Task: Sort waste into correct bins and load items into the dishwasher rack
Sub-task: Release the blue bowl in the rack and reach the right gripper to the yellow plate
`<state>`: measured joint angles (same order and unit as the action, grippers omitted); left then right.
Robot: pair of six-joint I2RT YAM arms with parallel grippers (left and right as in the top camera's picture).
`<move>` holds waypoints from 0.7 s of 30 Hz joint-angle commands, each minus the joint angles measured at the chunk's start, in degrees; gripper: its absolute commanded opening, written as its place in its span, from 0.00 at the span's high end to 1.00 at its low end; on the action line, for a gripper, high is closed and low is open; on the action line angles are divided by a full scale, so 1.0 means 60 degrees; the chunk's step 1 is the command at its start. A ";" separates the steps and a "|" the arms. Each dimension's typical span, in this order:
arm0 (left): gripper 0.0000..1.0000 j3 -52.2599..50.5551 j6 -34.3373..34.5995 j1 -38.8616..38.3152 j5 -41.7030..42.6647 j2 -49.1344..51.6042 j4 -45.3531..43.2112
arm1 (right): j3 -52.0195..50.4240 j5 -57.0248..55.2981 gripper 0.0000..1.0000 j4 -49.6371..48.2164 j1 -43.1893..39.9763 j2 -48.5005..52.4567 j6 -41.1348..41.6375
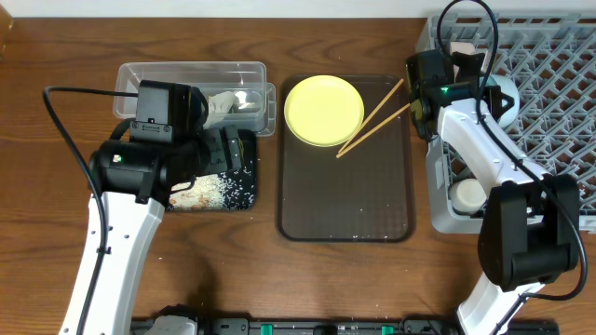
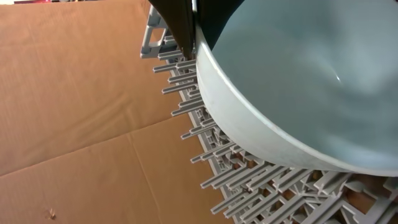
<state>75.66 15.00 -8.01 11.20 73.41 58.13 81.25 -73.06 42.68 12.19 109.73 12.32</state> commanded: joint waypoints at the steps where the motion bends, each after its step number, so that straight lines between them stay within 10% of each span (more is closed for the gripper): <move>1: 0.11 0.0055 -0.0051 0.0036 -0.0058 0.0036 0.0018 | -0.0040 0.0295 0.98 0.0066 0.0262 0.0197 -0.0069; 4: 0.11 0.0055 -0.0051 0.0036 -0.0058 0.0036 0.0018 | -0.0040 0.0299 0.90 0.0069 0.0688 0.0197 -0.0142; 7: 0.11 0.0055 -0.0051 0.0036 -0.0058 0.0036 0.0018 | -0.0040 0.0299 0.50 0.0069 0.1198 0.0197 -0.0514; 11: 0.11 0.0055 -0.0051 0.0036 -0.0055 0.0036 0.0018 | 0.0051 0.0353 0.21 0.0040 0.1588 0.0189 -0.0933; 21: 0.11 0.0055 -0.0051 0.0036 -0.0055 0.0036 0.0018 | 0.3799 0.7253 0.06 0.2215 0.1508 0.0058 -0.2204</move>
<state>75.66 15.00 -8.01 11.22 73.41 58.17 96.40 -48.84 54.87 21.76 110.26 0.75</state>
